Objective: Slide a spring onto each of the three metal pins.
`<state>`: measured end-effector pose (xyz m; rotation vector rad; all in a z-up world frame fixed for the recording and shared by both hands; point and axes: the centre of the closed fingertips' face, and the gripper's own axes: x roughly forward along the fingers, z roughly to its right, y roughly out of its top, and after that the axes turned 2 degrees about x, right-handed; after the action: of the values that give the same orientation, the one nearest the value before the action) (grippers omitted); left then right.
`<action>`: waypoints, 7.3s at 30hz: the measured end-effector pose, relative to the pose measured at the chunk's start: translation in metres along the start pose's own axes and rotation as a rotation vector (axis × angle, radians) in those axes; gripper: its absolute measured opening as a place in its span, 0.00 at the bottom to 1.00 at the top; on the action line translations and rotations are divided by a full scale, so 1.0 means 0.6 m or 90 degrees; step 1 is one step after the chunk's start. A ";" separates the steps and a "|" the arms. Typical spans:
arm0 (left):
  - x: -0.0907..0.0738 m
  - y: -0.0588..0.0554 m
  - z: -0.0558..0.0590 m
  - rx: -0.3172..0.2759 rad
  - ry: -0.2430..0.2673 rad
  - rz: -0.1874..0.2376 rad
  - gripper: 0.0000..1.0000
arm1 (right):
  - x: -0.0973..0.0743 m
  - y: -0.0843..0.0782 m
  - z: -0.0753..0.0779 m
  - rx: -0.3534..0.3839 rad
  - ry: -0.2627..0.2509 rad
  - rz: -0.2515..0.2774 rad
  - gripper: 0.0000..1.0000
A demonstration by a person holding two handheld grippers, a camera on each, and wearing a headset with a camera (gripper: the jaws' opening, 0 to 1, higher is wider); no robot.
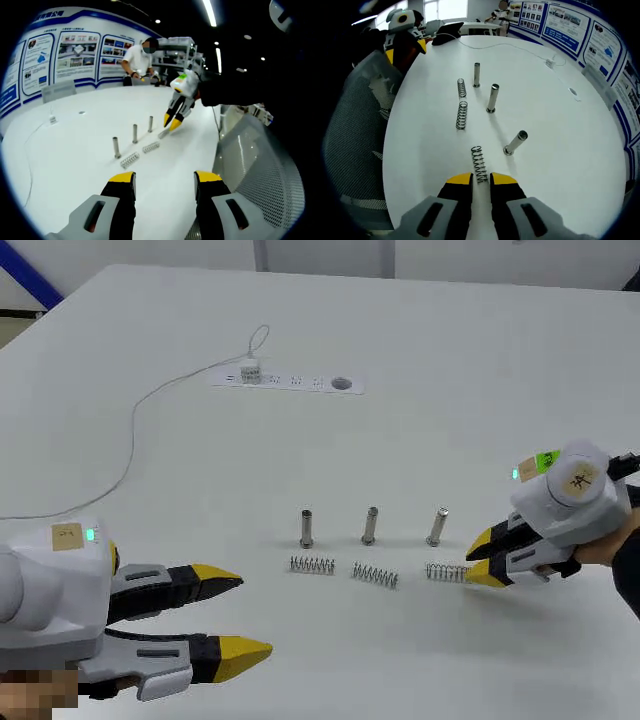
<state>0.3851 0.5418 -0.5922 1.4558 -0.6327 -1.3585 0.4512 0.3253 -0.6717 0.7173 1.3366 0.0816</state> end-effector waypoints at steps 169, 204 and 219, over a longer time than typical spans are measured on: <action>0.055 0.018 -0.039 0.093 0.018 -0.010 0.43 | -0.118 0.148 0.001 -0.062 -0.009 -0.068 0.12; 0.058 0.003 -0.041 0.059 0.032 -0.002 0.53 | -0.032 0.092 0.074 0.006 -0.023 -0.175 0.12; 0.057 0.003 -0.044 0.059 0.033 -0.006 0.53 | 0.012 0.059 0.075 0.030 -0.032 -0.209 0.12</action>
<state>0.4181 0.5190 -0.6083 1.5644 -0.6642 -1.3095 0.5057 0.3372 -0.6574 0.5275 1.3960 -0.2303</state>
